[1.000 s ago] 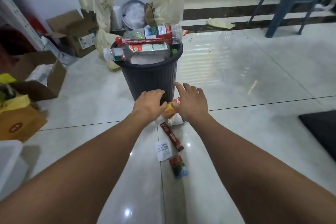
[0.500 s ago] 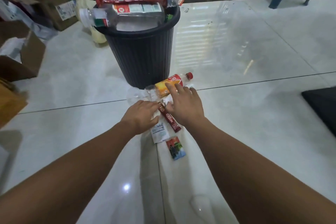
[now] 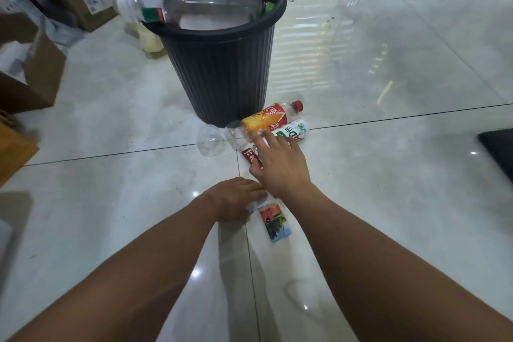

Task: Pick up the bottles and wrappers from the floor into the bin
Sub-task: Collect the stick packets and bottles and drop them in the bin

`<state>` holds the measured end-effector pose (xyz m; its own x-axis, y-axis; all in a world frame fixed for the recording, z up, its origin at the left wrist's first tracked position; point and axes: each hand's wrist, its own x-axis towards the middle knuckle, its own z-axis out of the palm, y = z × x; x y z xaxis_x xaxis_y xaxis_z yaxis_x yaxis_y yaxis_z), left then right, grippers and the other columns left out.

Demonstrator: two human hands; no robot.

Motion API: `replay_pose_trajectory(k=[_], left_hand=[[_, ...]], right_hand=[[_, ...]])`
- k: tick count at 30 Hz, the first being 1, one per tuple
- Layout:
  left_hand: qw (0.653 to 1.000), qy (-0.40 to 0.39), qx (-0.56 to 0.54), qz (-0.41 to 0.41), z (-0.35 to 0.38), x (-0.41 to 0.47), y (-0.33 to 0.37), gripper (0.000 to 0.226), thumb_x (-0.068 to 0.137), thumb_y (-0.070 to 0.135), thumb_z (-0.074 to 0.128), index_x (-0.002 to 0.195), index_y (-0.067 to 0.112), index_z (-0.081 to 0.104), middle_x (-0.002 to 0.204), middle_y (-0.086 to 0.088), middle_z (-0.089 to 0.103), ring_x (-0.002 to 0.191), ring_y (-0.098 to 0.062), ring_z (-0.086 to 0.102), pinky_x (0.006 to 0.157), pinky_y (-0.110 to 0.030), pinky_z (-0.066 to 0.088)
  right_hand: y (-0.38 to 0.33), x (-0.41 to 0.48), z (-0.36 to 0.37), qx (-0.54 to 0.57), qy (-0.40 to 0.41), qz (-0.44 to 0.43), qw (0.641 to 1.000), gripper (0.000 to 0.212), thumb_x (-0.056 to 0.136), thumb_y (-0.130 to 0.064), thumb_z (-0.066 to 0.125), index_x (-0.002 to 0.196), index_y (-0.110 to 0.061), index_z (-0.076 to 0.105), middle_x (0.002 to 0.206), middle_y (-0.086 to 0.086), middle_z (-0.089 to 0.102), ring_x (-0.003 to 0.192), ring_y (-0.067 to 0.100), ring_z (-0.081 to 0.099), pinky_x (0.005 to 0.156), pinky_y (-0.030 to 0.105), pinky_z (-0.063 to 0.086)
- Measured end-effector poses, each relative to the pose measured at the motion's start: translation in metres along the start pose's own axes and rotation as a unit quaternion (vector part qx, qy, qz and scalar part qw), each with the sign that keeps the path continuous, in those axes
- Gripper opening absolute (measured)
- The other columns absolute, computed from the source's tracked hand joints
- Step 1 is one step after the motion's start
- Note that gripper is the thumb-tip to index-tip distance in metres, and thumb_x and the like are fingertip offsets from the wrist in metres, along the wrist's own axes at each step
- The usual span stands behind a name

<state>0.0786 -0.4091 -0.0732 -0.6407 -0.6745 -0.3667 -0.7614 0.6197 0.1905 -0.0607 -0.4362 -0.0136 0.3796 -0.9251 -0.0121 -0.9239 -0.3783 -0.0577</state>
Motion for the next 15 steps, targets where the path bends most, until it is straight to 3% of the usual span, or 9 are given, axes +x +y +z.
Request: replay_pose_trajectory(k=[4, 7, 12, 15], left_hand=[[0.997, -0.002, -0.082, -0.006, 0.003, 0.005, -0.008, 0.080, 0.079, 0.024, 0.065, 0.147, 0.026, 0.022, 0.151, 0.005, 0.025, 0.129, -0.015, 0.031, 0.097, -0.026, 0.034], [0.993, -0.022, -0.118, -0.007, 0.008, 0.005, -0.019, 0.077, 0.080, 0.017, 0.063, 0.147, 0.024, 0.025, 0.153, 0.006, 0.020, 0.133, -0.013, 0.023, 0.101, -0.022, 0.028], [1.000, 0.007, -0.005, 0.029, 0.013, 0.006, -0.021, 0.065, 0.086, 0.017, 0.059, 0.144, 0.018, 0.029, 0.149, 0.000, 0.027, 0.123, -0.018, 0.032, 0.095, -0.021, 0.029], [0.996, 0.029, 0.084, 0.016, 0.011, 0.009, -0.012, 0.054, 0.093, 0.029, 0.048, 0.143, 0.017, 0.029, 0.143, -0.003, 0.035, 0.120, -0.020, 0.035, 0.096, -0.029, 0.033]], right_hand=[[0.008, 0.000, 0.002, 0.000, -0.011, 0.003, 1.000, 0.064, 0.095, -0.043, 0.041, 0.151, -0.028, 0.015, 0.154, 0.006, 0.028, 0.138, 0.029, 0.033, 0.114, 0.044, 0.020], [0.015, -0.001, 0.002, -0.002, -0.008, 0.007, 1.000, 0.062, 0.095, -0.042, 0.041, 0.150, -0.027, 0.017, 0.153, 0.005, 0.031, 0.138, 0.027, 0.033, 0.113, 0.044, 0.022], [0.016, -0.002, 0.006, -0.003, -0.014, 0.013, 1.000, 0.061, 0.096, -0.042, 0.039, 0.150, -0.026, 0.017, 0.152, 0.006, 0.031, 0.138, 0.027, 0.033, 0.114, 0.044, 0.022], [0.012, -0.004, 0.010, -0.005, -0.019, 0.015, 1.000, 0.061, 0.095, -0.042, 0.040, 0.150, -0.027, 0.018, 0.150, 0.006, 0.034, 0.137, 0.028, 0.035, 0.113, 0.044, 0.023]])
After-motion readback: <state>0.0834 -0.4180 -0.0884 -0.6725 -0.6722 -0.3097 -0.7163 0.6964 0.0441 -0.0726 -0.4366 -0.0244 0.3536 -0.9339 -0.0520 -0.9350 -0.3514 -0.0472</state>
